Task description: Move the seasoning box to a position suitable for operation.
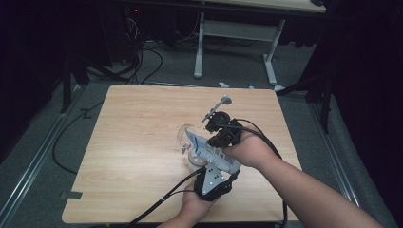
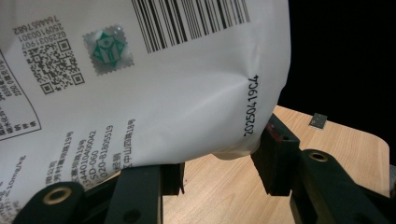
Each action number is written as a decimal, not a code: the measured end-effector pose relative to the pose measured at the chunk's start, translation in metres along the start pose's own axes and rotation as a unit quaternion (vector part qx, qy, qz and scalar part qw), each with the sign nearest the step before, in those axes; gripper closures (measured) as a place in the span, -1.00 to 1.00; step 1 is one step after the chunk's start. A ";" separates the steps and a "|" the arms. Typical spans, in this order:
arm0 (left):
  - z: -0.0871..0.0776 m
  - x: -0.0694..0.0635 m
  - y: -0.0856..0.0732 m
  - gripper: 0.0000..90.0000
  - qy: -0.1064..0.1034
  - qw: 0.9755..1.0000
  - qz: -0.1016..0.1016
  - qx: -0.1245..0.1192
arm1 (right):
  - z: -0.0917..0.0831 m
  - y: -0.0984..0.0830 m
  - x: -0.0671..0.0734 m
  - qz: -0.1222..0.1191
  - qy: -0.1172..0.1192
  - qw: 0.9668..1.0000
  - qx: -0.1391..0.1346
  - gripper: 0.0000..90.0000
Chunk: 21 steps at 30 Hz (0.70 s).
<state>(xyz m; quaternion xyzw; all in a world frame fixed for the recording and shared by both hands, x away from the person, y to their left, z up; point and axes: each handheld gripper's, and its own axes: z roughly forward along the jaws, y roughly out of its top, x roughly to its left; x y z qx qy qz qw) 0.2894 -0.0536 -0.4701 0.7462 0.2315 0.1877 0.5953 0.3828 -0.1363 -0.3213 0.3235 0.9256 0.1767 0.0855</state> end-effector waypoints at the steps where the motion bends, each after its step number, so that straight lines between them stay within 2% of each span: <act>1: 0.000 0.000 0.000 0.30 0.000 1.000 0.000 0.000 | 0.000 0.000 0.000 0.000 0.000 1.000 0.000 0.99; 21: 0.002 0.002 0.000 0.30 -0.001 1.000 -0.005 0.000 | 0.005 0.002 -0.001 0.000 0.000 1.000 0.004 0.99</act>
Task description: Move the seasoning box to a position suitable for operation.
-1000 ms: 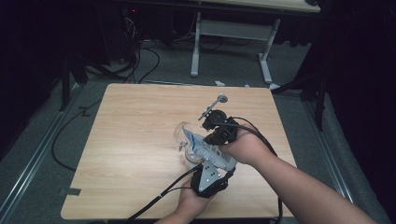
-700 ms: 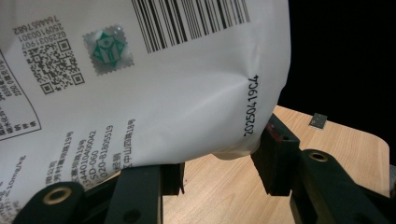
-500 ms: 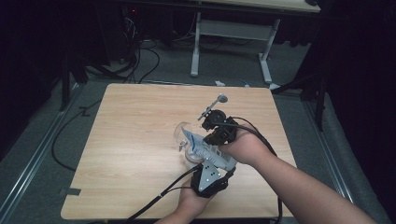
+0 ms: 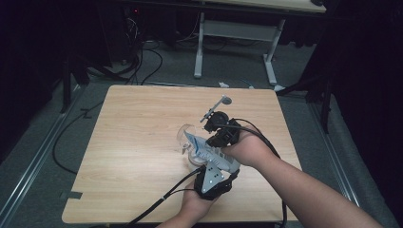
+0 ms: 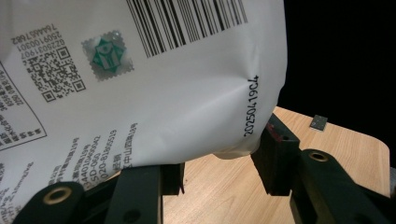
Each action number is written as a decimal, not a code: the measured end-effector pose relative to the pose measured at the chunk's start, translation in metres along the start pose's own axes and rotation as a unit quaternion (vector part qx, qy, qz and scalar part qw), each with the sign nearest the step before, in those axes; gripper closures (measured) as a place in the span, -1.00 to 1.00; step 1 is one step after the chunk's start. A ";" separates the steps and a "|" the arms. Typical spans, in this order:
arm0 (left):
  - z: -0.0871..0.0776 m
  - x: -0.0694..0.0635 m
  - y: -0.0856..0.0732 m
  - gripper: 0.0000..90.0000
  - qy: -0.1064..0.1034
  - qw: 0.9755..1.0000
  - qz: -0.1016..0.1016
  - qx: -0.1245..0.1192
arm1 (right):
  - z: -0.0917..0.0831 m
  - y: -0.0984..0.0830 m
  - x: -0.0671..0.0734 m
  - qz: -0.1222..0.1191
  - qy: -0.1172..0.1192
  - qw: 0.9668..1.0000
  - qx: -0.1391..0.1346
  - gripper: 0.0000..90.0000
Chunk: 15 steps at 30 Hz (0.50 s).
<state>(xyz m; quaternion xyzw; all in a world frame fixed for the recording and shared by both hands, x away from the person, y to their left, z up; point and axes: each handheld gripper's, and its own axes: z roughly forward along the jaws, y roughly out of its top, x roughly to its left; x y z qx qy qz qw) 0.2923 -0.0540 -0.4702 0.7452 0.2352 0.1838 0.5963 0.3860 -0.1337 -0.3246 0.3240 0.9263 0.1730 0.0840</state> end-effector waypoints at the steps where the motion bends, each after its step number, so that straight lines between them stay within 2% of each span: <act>1: 0.000 0.000 0.000 0.30 0.000 1.000 0.000 0.000 | 0.000 0.000 0.000 -0.001 0.000 1.000 -0.001 0.99; 15: 0.000 0.000 0.000 0.30 0.001 1.000 0.000 0.000 | 0.001 0.000 -0.001 -0.002 0.002 1.000 -0.003 0.99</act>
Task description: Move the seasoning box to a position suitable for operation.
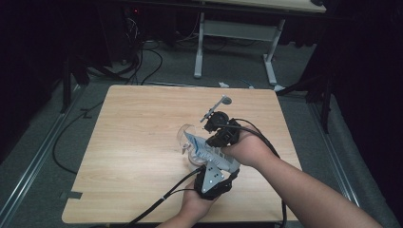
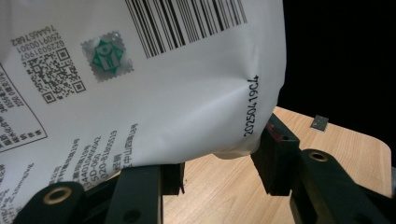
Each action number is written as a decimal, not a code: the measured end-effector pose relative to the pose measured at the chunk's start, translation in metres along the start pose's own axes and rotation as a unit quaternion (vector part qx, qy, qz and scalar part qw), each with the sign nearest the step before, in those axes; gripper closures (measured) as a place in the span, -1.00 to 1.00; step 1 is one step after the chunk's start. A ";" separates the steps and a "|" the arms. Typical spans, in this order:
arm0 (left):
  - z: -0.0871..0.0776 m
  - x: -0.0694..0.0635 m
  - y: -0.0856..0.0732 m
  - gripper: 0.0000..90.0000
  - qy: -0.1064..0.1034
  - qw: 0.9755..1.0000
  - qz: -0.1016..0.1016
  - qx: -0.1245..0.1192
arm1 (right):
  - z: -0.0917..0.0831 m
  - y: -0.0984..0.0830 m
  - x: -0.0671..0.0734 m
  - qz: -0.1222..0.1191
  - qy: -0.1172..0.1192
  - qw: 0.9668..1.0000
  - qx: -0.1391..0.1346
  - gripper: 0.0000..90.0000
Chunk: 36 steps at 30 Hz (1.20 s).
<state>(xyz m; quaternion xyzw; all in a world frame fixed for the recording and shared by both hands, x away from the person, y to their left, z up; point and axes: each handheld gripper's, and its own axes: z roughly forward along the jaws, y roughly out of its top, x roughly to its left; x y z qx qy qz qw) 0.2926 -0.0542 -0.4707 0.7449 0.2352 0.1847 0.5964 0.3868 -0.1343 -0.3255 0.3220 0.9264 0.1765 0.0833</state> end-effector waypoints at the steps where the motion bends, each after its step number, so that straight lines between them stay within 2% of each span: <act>1: 0.000 0.000 0.000 0.30 0.000 1.000 0.000 0.000 | 0.000 0.000 0.000 0.000 0.000 1.000 0.000 0.99; 10: -0.001 0.000 -0.003 0.30 0.000 1.000 0.001 0.000 | 0.000 -0.001 0.001 0.000 -0.001 1.000 0.001 0.99; 36: -0.003 -0.008 -0.021 0.30 -0.008 0.999 0.020 0.023 | 0.002 -0.015 -0.001 0.010 0.011 1.000 0.018 0.99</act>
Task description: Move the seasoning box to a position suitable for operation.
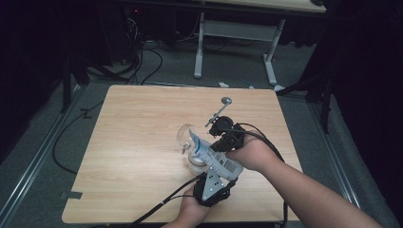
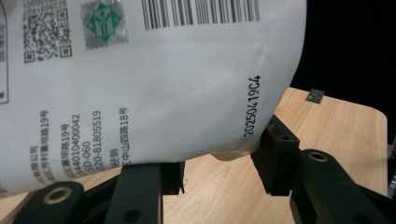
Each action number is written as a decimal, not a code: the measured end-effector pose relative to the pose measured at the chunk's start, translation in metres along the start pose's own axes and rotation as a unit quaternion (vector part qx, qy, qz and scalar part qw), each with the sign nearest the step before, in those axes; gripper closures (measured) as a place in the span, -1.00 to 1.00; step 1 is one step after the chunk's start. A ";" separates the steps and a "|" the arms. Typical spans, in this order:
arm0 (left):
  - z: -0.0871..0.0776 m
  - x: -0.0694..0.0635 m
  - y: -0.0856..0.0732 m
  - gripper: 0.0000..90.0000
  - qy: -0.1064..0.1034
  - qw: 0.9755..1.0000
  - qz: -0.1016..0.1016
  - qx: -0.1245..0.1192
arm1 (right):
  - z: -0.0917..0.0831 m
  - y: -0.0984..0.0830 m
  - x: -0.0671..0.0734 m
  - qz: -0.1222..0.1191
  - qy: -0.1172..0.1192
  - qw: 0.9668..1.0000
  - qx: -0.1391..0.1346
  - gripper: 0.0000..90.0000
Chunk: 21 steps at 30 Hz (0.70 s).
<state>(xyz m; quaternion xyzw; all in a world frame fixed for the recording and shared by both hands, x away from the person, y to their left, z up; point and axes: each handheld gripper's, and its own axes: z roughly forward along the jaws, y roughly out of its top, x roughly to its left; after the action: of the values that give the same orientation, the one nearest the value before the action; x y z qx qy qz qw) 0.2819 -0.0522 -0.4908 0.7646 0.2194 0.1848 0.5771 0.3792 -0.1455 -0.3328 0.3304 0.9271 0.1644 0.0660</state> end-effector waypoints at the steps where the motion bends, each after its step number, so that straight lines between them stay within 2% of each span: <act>1: 0.000 0.000 0.000 0.30 0.000 1.000 0.000 0.001 | 0.000 0.000 0.000 0.000 0.000 1.000 0.002 0.99; 21: -0.001 0.005 -0.014 0.30 -0.004 1.000 -0.015 0.015 | 0.000 -0.004 0.001 0.009 0.005 1.000 0.006 0.99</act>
<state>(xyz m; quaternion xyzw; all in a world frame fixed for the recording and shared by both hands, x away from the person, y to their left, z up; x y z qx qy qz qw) 0.2842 -0.0452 -0.5044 0.7708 0.2311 0.1701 0.5688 0.3763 -0.1476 -0.3343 0.3383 0.9254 0.1608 0.0574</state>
